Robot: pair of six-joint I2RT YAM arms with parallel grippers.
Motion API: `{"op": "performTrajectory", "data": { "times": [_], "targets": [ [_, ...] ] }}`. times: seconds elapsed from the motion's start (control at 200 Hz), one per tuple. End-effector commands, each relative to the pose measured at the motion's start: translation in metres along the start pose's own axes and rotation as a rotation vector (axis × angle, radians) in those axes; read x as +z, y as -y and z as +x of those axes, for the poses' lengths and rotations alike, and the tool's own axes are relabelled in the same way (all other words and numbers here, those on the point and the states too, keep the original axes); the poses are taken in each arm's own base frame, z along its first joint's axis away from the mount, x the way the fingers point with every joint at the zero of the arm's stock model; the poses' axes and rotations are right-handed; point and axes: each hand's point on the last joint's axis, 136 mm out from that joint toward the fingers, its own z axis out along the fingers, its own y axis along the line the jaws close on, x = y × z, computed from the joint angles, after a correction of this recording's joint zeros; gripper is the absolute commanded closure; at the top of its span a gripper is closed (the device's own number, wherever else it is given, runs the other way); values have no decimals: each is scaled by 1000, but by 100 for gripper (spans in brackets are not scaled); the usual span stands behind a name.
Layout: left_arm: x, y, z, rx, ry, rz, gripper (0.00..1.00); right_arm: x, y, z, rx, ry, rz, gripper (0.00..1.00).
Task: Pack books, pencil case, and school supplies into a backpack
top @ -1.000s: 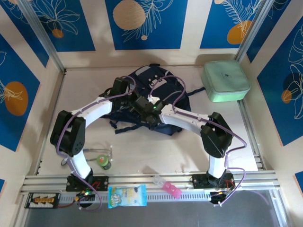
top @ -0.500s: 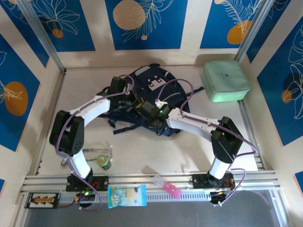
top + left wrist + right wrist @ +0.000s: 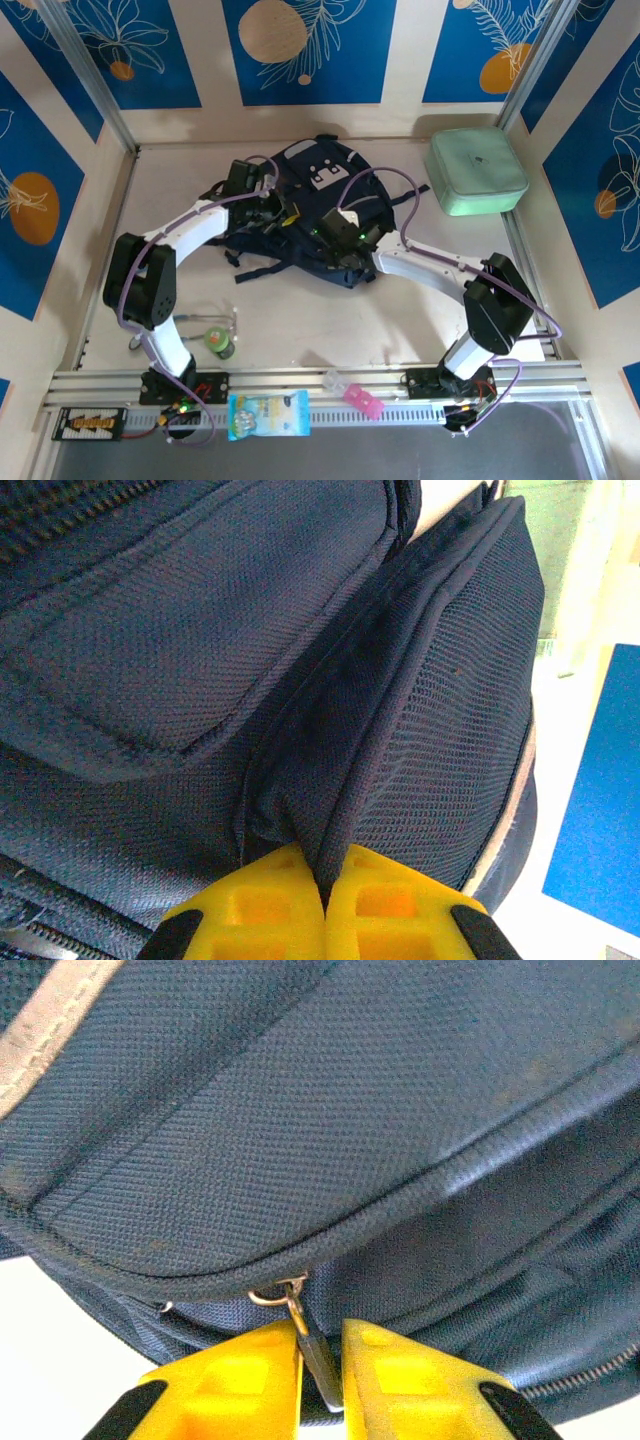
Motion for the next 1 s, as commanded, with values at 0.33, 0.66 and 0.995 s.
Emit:
{"op": "performTrajectory", "data": {
  "times": [0.33,0.66,0.995],
  "targets": [
    [-8,7,-27,15,61,50,100,17,-13,-7,-173,14,-99,78],
    [-21,-6,-43,20,94,21,100,3,23,-21,-80,61,98,95],
    [-39,-26,-51,57,94,-15,86,2,28,-31,-55,57,-70,94]
  ]
}}
